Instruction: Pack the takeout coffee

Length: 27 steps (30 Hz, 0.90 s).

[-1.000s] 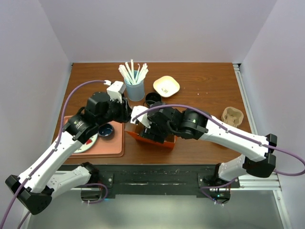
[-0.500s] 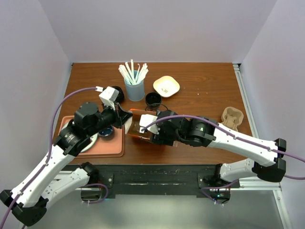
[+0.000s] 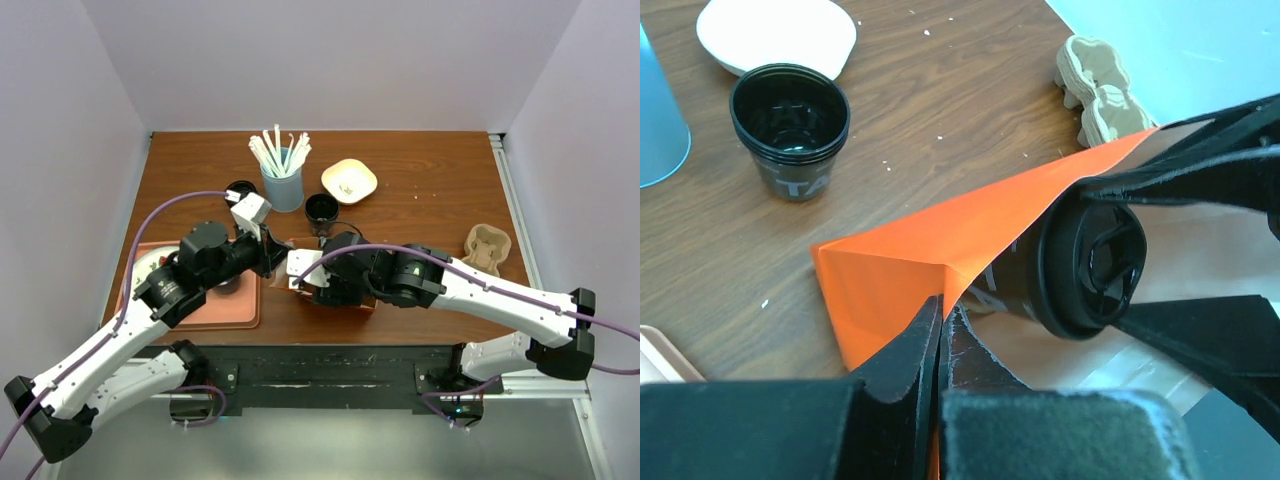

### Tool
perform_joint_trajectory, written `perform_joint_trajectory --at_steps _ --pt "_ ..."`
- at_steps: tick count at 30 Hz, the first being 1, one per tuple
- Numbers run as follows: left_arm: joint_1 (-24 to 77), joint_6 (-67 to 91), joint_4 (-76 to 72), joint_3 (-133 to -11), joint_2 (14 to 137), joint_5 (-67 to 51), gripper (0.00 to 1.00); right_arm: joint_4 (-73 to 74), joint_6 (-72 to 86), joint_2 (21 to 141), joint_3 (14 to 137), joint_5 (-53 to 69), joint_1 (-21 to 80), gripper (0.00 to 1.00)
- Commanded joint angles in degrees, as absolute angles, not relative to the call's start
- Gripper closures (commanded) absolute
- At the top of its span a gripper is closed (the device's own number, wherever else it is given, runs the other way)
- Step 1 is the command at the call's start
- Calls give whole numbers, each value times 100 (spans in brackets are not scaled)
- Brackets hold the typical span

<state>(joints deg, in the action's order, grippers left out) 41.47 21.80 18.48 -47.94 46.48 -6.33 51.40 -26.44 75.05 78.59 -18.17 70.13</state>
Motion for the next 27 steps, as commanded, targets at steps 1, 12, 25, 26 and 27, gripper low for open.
perform_joint_trajectory --at_steps 1,12,25,26,27 --pt "4227 1969 1942 -5080 4623 -589 100 5335 -3059 7497 7963 -1565 7066 57" --pt "4254 2329 3119 -5536 4676 -511 58 5537 -2874 7532 7717 -1713 7365 58" --pt "4245 2250 3833 -5731 4983 -1318 61 5511 -2611 7154 7260 -2135 7497 59" --pt "4245 2267 3780 -5704 4992 -1301 71 5502 -2610 7137 7173 -2197 7523 59" --pt "4254 2294 3710 -5687 4983 -1266 79 5389 -2610 7111 7128 -2293 7532 59"
